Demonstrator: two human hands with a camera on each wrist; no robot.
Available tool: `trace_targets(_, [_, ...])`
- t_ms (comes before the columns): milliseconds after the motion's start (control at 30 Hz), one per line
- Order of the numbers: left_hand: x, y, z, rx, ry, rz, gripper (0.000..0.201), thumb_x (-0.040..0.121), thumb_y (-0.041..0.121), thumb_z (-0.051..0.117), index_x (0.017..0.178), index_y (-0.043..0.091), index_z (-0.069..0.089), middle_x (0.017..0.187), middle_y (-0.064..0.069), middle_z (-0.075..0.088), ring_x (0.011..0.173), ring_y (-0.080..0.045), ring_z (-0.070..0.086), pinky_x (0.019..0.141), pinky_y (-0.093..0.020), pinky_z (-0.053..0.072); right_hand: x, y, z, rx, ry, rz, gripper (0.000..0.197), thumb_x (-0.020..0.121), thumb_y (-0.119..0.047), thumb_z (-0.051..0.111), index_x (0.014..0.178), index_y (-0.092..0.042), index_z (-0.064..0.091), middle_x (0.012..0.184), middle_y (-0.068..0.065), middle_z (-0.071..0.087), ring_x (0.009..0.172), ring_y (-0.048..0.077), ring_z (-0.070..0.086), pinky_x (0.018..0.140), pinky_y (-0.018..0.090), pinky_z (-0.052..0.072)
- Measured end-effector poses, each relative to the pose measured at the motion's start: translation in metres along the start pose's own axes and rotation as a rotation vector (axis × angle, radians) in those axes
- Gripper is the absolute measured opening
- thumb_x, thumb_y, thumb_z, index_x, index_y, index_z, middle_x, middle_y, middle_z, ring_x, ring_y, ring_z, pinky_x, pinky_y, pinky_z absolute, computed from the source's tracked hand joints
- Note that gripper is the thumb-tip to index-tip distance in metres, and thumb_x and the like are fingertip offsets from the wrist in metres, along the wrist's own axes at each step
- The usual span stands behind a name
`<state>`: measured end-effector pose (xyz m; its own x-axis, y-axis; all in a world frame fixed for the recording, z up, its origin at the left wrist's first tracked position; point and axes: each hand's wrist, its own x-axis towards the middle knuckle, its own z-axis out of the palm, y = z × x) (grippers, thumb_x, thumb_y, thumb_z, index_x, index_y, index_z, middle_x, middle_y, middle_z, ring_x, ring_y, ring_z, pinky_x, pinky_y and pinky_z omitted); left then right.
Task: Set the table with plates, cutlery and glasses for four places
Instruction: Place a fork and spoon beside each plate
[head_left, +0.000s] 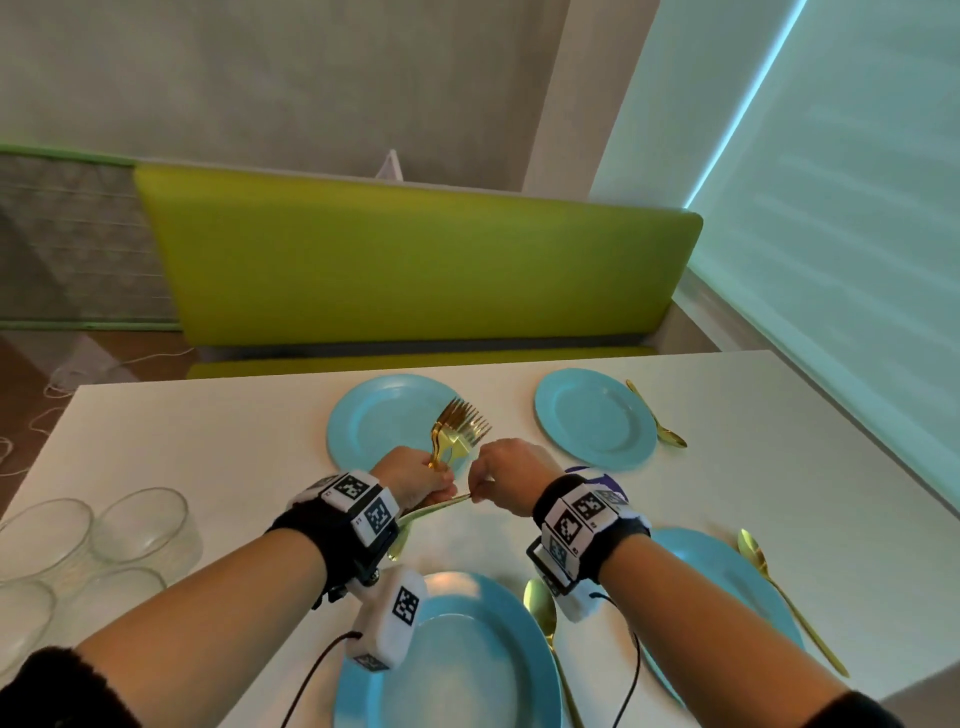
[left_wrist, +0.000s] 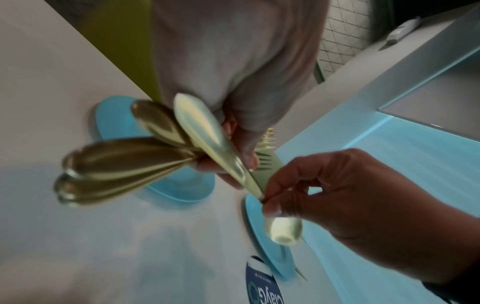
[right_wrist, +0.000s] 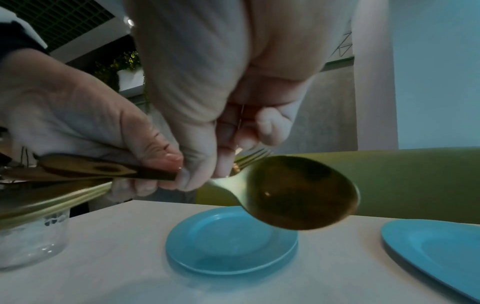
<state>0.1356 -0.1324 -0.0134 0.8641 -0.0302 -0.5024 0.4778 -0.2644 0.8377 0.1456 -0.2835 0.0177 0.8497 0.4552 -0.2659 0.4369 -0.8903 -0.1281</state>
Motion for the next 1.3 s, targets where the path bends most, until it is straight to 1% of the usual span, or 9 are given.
trace_targets(167, [0.027,-0.009,-0.029,-0.052,0.084,-0.039,0.032,0.089,0.009,0.060,0.057,0.008,0.061,0.041,0.004,0.058,0.055,-0.019,0.048,0.056,-0.026,0.040,0.025,0.027,0.003,0.092,-0.038,0.126,0.016,0.088,-0.022,0.060,0.096,-0.023,0.074,0.104,0.000,0.067,0.101,0.019,0.059,0.080,0.030,0.048])
trace_targets(367, [0.060,-0.006,-0.047,-0.194,0.134,-0.092,0.028,0.093,0.009,0.054,0.066,0.006,0.057,0.043,0.003,0.059,0.038,-0.008,0.051,0.044,-0.019,0.040,0.063,0.071,-0.002,0.323,0.034,0.410,0.019,0.085,-0.024,0.067,0.100,-0.015,0.075,0.106,0.004,0.071,0.099,0.017,0.060,0.085,0.021,0.046])
trace_targets(533, [0.075,0.005,-0.046,-0.365,0.162,-0.162,0.019,0.096,0.004,0.048,0.079,0.004,0.057,0.074,-0.010,0.061,0.064,-0.016,0.057,0.059,-0.024,0.048,0.098,0.093,0.003,0.103,-0.161,0.587,0.044,0.093,-0.043,0.048,0.119,-0.012,0.064,0.124,0.005,0.062,0.116,0.021,0.057,0.095,0.027,0.047])
trace_targets(767, [0.087,0.003,-0.048,-0.331,0.130,-0.150,0.025,0.097,-0.004,0.040,0.079,0.006,0.054,0.073,-0.008,0.055,0.041,-0.005,0.060,0.044,-0.016,0.049,0.137,0.092,0.024,0.036,-0.282,0.598,0.052,0.093,-0.051,0.044,0.125,-0.012,0.058,0.130,0.005,0.058,0.121,0.021,0.054,0.096,0.028,0.045])
trace_targets(900, [0.091,0.000,-0.050,-0.339,0.115,-0.148,0.022,0.096,-0.005,0.043,0.081,0.006,0.055,0.073,-0.009,0.056,0.038,-0.002,0.060,0.042,-0.013,0.050,0.145,0.088,0.036,0.116,-0.192,0.524,0.044,0.099,-0.043,0.037,0.128,-0.017,0.056,0.125,0.002,0.061,0.116,0.021,0.058,0.092,0.027,0.047])
trace_targets(1067, [0.095,0.000,-0.051,-0.359,0.106,-0.170,0.021,0.095,-0.004,0.045,0.082,0.007,0.057,0.076,-0.008,0.059,0.053,-0.010,0.063,0.052,-0.018,0.052,0.152,0.083,0.045,0.146,-0.185,0.505,0.036,0.098,-0.038,0.040,0.115,-0.017,0.065,0.096,0.001,0.064,0.091,0.018,0.063,0.087,0.024,0.051])
trace_targets(1167, [0.101,0.000,-0.052,-0.375,0.118,-0.181,0.021,0.094,-0.004,0.047,0.081,0.008,0.058,0.077,-0.008,0.061,0.046,-0.005,0.064,0.049,-0.016,0.053,0.154,0.084,0.045,0.132,-0.235,0.481,0.037,0.099,-0.039,0.040,0.105,-0.015,0.068,0.098,0.000,0.066,0.091,0.018,0.063,0.087,0.023,0.050])
trace_targets(1233, [0.104,0.000,-0.052,-0.388,0.129,-0.187,0.020,0.093,-0.005,0.047,0.081,0.008,0.058,0.076,-0.008,0.061,0.049,-0.008,0.064,0.046,-0.015,0.052,0.156,0.087,0.046,0.245,-0.234,0.552,0.032,0.096,-0.036,0.048,0.075,-0.017,0.062,0.090,-0.001,0.062,0.081,0.017,0.058,0.077,0.019,0.051])
trace_targets(1300, [0.106,0.001,-0.052,-0.386,0.125,-0.195,0.019,0.093,-0.004,0.048,0.082,0.007,0.059,0.077,-0.008,0.062,0.058,-0.012,0.062,0.050,-0.018,0.053,0.158,0.088,0.043,0.260,-0.242,0.547,0.024,0.092,-0.026,0.057,0.069,-0.020,0.052,0.084,-0.002,0.056,0.076,0.015,0.052,0.054,0.009,0.047])
